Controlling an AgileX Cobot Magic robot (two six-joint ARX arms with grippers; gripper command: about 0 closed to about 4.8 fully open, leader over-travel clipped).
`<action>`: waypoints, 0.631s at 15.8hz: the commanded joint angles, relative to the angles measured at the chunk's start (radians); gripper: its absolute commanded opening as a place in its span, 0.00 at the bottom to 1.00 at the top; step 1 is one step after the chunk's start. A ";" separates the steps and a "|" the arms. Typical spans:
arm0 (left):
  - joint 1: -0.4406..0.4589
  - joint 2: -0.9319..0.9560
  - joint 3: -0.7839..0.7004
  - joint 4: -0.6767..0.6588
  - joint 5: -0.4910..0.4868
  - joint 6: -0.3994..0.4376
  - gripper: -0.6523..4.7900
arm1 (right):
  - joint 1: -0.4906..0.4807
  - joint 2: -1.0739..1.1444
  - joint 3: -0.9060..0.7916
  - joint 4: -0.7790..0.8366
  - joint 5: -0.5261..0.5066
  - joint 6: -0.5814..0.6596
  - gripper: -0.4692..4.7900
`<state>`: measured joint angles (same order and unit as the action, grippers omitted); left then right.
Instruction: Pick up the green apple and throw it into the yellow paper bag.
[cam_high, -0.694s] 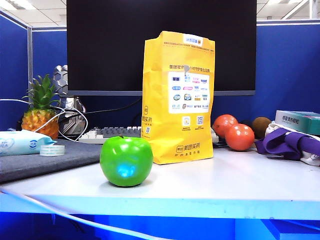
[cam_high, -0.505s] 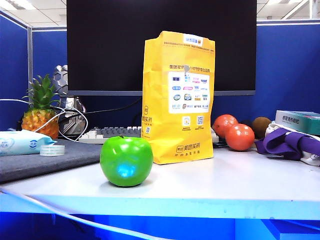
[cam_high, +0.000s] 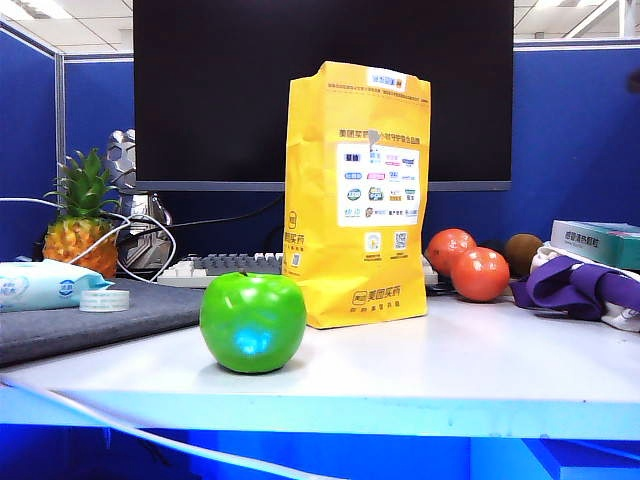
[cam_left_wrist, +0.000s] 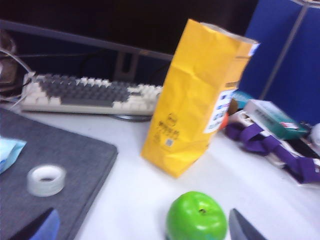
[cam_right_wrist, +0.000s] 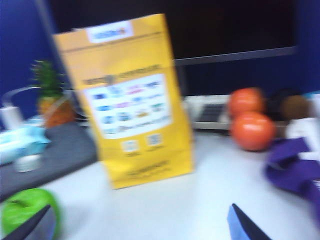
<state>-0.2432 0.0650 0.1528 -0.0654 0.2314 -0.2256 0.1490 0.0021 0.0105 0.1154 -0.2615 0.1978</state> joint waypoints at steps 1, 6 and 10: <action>0.001 0.119 0.047 0.000 0.027 -0.002 0.98 | 0.093 0.000 -0.005 0.056 0.062 0.019 1.00; 0.001 0.560 0.314 -0.016 0.193 0.210 0.98 | 0.227 0.000 0.034 0.073 0.200 0.012 1.00; -0.013 0.863 0.519 -0.091 0.298 0.309 1.00 | 0.229 0.053 0.103 -0.054 0.131 0.045 1.00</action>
<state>-0.2485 0.9012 0.6468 -0.1345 0.5007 0.0513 0.3775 0.0311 0.0868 0.0746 -0.1001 0.2375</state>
